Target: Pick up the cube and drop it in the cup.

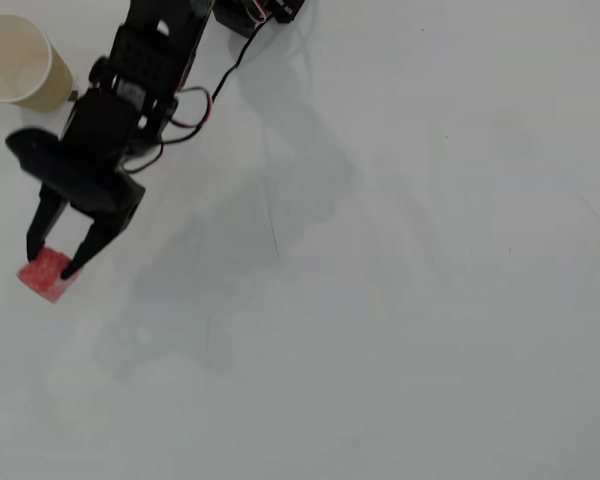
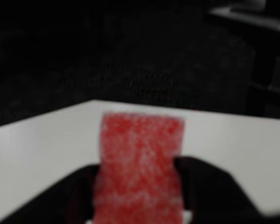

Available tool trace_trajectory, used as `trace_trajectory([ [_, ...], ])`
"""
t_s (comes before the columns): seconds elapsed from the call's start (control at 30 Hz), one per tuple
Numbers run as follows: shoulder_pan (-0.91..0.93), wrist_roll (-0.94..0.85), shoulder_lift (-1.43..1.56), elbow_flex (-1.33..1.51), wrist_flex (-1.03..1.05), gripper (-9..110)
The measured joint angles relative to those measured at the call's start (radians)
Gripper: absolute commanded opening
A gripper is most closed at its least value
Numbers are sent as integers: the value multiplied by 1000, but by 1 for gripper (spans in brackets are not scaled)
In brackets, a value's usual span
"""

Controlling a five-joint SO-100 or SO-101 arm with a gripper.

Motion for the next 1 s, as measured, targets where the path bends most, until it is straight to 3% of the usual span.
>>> trace_trajectory([
  [0.57, 219, 0, 626, 376, 69, 3],
  [1.0, 377, 0, 850, 502, 189, 2],
])
